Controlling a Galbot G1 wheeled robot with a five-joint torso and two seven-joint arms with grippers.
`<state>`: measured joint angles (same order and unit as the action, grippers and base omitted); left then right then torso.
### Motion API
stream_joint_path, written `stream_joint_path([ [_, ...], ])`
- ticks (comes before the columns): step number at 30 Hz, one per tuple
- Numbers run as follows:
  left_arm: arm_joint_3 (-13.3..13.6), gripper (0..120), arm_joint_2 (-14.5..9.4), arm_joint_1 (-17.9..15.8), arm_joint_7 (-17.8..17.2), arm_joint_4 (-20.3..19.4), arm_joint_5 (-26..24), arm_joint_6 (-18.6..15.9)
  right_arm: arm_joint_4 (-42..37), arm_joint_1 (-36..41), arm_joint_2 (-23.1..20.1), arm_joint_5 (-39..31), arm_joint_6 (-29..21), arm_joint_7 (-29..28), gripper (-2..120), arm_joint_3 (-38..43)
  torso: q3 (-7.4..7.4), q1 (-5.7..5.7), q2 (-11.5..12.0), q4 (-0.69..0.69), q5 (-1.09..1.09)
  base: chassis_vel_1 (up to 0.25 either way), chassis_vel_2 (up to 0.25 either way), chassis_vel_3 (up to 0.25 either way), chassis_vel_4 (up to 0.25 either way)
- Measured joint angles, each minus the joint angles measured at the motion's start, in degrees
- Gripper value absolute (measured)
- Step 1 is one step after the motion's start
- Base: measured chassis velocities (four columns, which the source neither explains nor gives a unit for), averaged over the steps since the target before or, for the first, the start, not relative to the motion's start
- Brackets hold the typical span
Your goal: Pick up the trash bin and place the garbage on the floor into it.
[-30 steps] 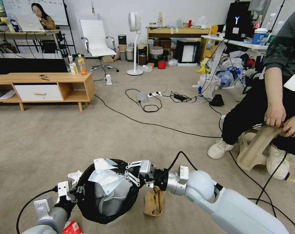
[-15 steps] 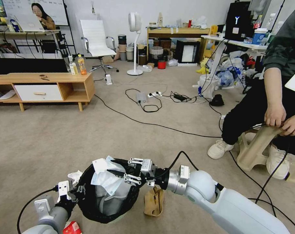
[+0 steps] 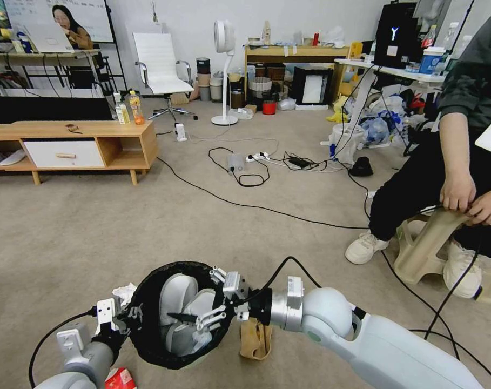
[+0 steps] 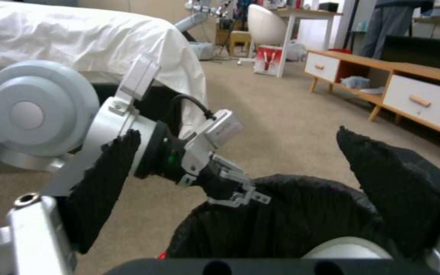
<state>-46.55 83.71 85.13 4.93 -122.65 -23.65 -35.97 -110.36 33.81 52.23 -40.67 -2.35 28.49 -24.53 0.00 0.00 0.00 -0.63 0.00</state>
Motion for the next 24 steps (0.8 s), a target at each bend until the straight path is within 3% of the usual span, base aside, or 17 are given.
stream_joint_path([
  [16,0.16,5,-0.05,0.13,0.01,0.07,-0.04,0.07,-0.28,2.86,-1.2,0.84,1.64,0.18,100,3.11,0.0,0.0,0.0,0.0,0.0,0.0,0.0,0.0,0.0],
  [24,0.19,5,-0.01,0.2,0.01,0.17,0.16,0.21,-3.68,2.65,-0.14,1.18,2.64,0.65,100,9.84,0.0,0.0,0.0,0.01,0.0,0.0,0.0,0.0,0.0],
])
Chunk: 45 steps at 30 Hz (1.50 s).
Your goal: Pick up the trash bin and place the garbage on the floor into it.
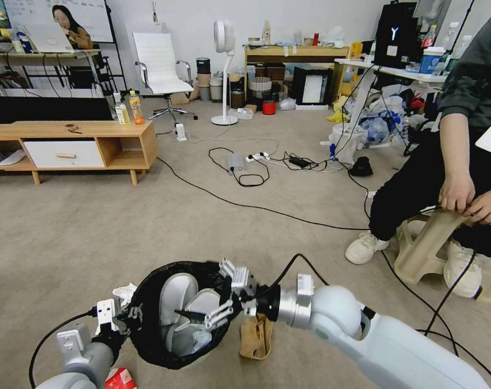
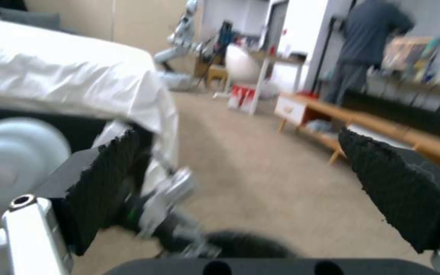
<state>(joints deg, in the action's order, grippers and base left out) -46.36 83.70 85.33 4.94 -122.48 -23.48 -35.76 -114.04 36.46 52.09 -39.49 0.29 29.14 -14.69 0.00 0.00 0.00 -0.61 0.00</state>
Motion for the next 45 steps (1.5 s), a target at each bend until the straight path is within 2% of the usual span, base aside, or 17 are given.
stream_joint_path([
  [4,-0.04,5,-0.06,0.01,0.01,-0.33,-0.03,0.0,-1.93,0.88,-0.37,-0.39,0.26,0.01,100,6.31,0.0,0.0,0.0,-0.01,0.0,0.0,0.0,0.0,0.0],
  [7,-0.17,5,-0.12,0.01,0.01,-1.01,-0.23,-0.13,-4.15,4.19,-1.43,-1.34,0.36,-0.05,100,15.53,0.0,-0.01,0.0,-0.02,0.0,0.0,0.0,0.0,0.0],
  [8,-0.17,5,-0.12,0.01,0.01,-1.01,-0.23,-0.13,-4.15,4.19,-1.43,-1.34,0.36,-0.05,100,15.53,0.0,-0.01,0.0,-0.02,0.0,0.0,0.0,0.0,0.0],
  [11,-0.31,5,-0.33,0.01,0.0,-1.56,-0.57,-0.28,-5.58,10.11,-2.86,-1.78,0.16,-0.95,100,24.68,0.0,0.0,0.0,-0.02,-0.01,0.0,0.0,0.0,0.0],
  [14,-0.37,5,-0.44,-0.01,0.0,-1.69,-0.65,-0.36,-5.95,13.31,-3.74,-1.78,0.15,-1.95,100,28.55,0.0,0.0,0.0,-0.05,-0.02,0.0,0.0,0.0,0.0],
  [16,-0.41,5,-0.54,-0.03,-0.02,-1.79,-0.8,-0.42,-6.47,16.12,-4.58,-1.74,0.21,-4.14,100,31.54,0.0,0.0,0.0,-0.03,-0.02,0.0,0.0,0.0,0.0],
  [17,-0.48,5,-0.72,-0.02,-0.05,-1.91,-1.07,-0.46,-7.23,19.35,-5.42,-1.43,-0.89,-7.61,100,34.97,0.0,0.0,0.0,-0.01,-0.01,0.0,0.0,0.0,0.0],
  [18,-0.48,5,-0.72,-0.02,-0.05,-1.91,-1.07,-0.46,-7.23,19.35,-5.42,-1.43,-0.89,-7.61,100,34.97,0.0,0.0,0.0,-0.01,-0.01,0.0,0.0,0.0,0.0],
  [21,-0.5,5,-0.95,0.02,-0.12,-2.19,-1.44,-0.58,-7.52,23.27,-5.98,0.4,-5.2,-13.74,100,38.39,0.0,0.0,0.0,-0.02,-0.01,0.0,0.0,0.0,0.0],
  [23,-0.52,5,-1.01,0.02,-0.16,-2.31,-1.58,-0.62,-7.42,24.39,-6.0,0.66,-6.8,-16.28,100,38.76,0.0,0.0,0.0,-0.02,-0.01,0.0,0.0,0.0,0.0],
  [25,-0.57,5,-1.18,0.04,-0.18,-2.5,-1.83,-0.67,-6.76,26.8,-5.95,0.45,-9.92,-21.31,100,38.83,0.0,0.0,0.0,0.0,0.0,0.0,0.0,0.0,0.0],
  [26,-0.57,5,-1.18,0.04,-0.18,-2.5,-1.83,-0.67,-6.76,26.8,-5.95,0.45,-9.92,-21.31,100,38.83,0.0,0.0,0.0,0.0,0.0,0.0,0.0,0.0,0.0],
  [28,-0.67,5,-1.53,0.02,-0.23,-2.68,-2.25,-0.87,-5.86,29.72,-5.48,0.28,-14.69,-26.95,100,38.4,0.0,0.0,0.0,-0.02,0.0,0.0,0.0,0.0,0.0],
  [30,-0.71,5,-1.61,0.0,-0.24,-2.72,-2.35,-0.91,-5.59,30.51,-5.25,0.08,-16.16,-28.74,100,38.16,0.0,0.0,0.0,-0.01,-0.01,0.0,0.0,0.0,0.0],
  [31,-0.91,5,-1.93,-0.06,-0.32,-2.8,-2.76,-1.09,-4.58,32.46,-4.49,-0.57,-19.13,-32.55,100,37.4,0.0,0.0,0.0,-0.01,0.01,0.0,0.0,0.0,0.0],
  [37,-1.76,5,-2.57,-0.3,-0.68,-3.48,-4.28,-1.56,-0.46,35.83,-2.53,-0.1,-20.63,-33.89,100,36.13,0.0,0.0,0.0,-0.01,0.0,0.0,0.0,0.0,0.0],
  [45,-3.19,5,-3.02,-2.23,-1.49,-3.92,-6.95,-2.13,4.75,39.41,-0.53,3.94,-20.17,-32.06,100,33.56,0.0,0.0,0.0,-0.02,0.0,0.0,0.0,0.0,0.0],
])
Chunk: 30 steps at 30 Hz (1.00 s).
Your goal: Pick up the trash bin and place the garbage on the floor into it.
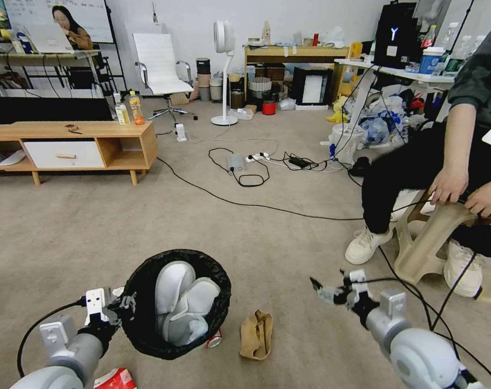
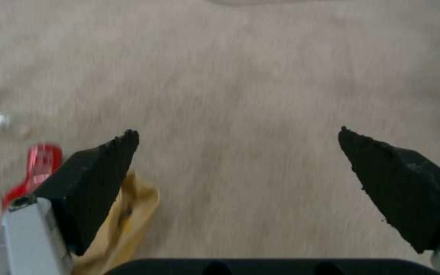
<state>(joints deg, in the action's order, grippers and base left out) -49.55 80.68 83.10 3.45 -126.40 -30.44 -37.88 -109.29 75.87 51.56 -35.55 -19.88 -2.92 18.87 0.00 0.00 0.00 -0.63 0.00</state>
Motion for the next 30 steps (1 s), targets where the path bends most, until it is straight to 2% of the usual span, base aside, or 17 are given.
stream_joint_path([
  [5,-0.38,5,-0.2,-0.75,-0.25,-0.08,-0.32,-0.32,2.56,1.33,1.03,2.03,0.98,1.58,100,-2.06,0.0,0.0,0.0,0.0,0.0,0.0,0.0,0.0,0.0],
  [14,-2.3,5,-0.96,-0.13,-0.14,0.54,-0.91,-0.21,7.31,-1.19,3.53,3.54,2.28,3.09,100,-6.54,0.0,0.0,0.0,0.0,0.01,0.0,0.0,0.0,0.0],
  [19,-3.3,5,-1.05,0.2,-0.01,0.91,-1.35,-0.02,11.68,-4.59,5.66,3.83,2.95,3.41,100,-10.31,0.0,0.0,0.0,0.0,0.0,0.0,0.0,0.0,0.0],
  [24,-3.31,5,-0.94,0.26,0.01,0.9,-1.37,0.02,13.92,-6.58,6.79,4.05,3.47,3.77,100,-12.01,0.0,0.0,0.0,0.0,0.0,0.0,0.0,0.0,0.0],
  [30,-3.13,5,-0.72,0.3,0.03,1.12,-1.19,0.05,20.15,-11.65,9.41,4.28,5.7,5.12,100,-16.71,0.0,0.0,0.0,0.01,0.0,0.0,0.0,0.0,0.0],
])
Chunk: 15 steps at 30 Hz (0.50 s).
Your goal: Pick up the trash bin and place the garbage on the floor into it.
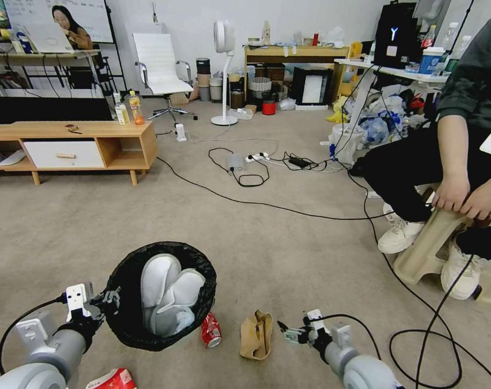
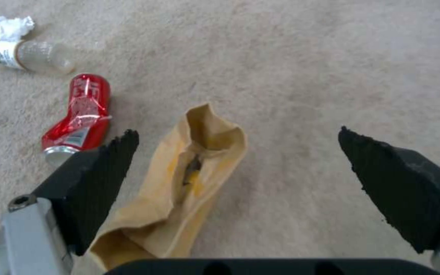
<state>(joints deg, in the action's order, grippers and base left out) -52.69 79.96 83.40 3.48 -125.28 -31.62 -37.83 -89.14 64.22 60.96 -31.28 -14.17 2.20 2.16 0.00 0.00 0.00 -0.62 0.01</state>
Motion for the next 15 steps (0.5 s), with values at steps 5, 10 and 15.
stream_joint_path([
  [5,0.11,5,0.44,0.2,0.02,0.26,0.22,0.1,5.62,-3.89,3.08,0.24,1.33,0.59,100,-4.1,0.0,0.0,0.0,-0.01,0.02,0.0,0.0,0.0,0.0],
  [10,0.19,5,0.69,0.42,0.07,0.39,0.47,0.23,10.94,-6.86,7.1,0.21,2.5,1.31,100,-7.21,0.0,0.0,0.0,0.0,0.0,0.0,0.0,0.0,0.0],
  [15,0.17,5,0.7,0.52,0.09,0.45,0.53,0.27,19.5,-9.29,11.83,1.65,4.47,2.77,100,-9.41,0.0,0.0,0.0,0.0,0.01,0.0,0.0,0.0,0.0],
])
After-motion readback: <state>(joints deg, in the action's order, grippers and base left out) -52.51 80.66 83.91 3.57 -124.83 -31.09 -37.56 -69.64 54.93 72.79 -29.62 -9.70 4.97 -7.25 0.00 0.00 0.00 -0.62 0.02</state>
